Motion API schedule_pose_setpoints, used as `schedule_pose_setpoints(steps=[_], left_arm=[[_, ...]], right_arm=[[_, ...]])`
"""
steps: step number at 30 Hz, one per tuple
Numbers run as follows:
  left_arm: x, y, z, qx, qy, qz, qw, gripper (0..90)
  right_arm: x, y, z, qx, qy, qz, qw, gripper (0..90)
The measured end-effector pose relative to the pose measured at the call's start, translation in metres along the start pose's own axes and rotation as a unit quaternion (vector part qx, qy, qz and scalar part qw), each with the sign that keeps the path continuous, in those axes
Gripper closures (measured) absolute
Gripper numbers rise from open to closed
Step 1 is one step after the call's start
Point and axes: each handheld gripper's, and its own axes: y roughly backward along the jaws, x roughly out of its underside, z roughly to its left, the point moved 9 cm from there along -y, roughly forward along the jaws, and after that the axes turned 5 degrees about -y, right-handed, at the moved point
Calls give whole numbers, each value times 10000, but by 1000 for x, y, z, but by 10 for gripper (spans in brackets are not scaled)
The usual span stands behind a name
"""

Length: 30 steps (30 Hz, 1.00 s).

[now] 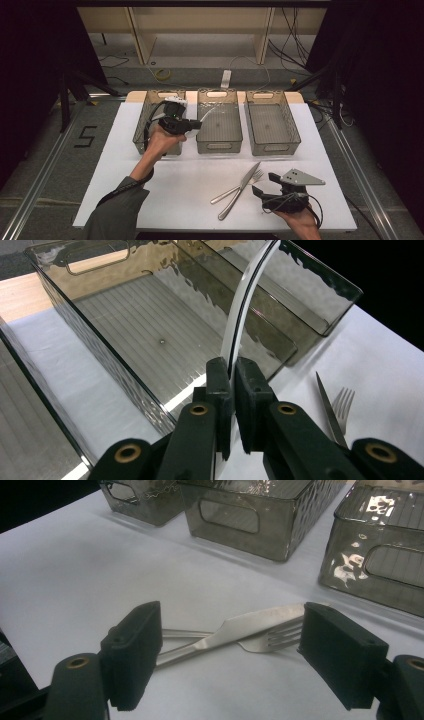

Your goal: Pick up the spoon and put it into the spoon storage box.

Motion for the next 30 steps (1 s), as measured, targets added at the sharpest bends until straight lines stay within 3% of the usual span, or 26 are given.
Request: schedule_pose_setpoints(steps=[10,30], left_arm=[[-11,-19,5,-30,220,-60,9997,848],[-24,-53,-2,-80,238,-17,9997,848]], right_arm=[[0,0,0,-10,-9,1,10000,258],[0,0,1,-39,13,1,10000,258]])
